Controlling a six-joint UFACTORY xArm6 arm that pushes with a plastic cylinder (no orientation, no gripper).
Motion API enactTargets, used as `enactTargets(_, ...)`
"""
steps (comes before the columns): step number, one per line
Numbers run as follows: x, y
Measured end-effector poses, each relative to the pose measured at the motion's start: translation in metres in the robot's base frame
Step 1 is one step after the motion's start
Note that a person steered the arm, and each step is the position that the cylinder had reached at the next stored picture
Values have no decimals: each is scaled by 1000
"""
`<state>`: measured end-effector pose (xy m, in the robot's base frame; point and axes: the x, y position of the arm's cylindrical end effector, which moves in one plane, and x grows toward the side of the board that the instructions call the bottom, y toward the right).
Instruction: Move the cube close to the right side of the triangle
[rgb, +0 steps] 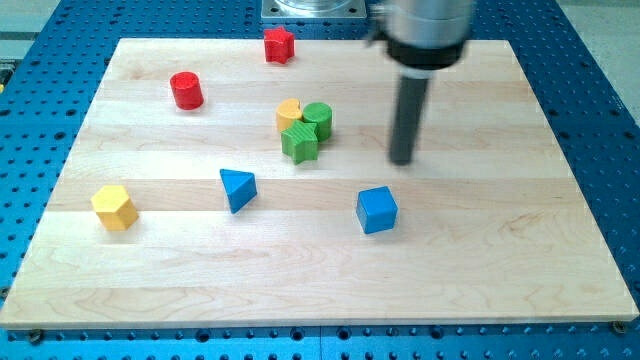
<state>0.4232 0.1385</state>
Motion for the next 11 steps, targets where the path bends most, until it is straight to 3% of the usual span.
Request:
enactTargets(1,59,31)
enactTargets(2,120,-47)
enactTargets(3,89,-145)
enactTargets(4,53,-143)
enactTargets(5,115,-136)
enactTargets(6,107,-87)
enactTargets(7,75,-100)
enactTargets(8,75,-108)
enactTargets(9,53,-56)
enactTargets(11,45,-144)
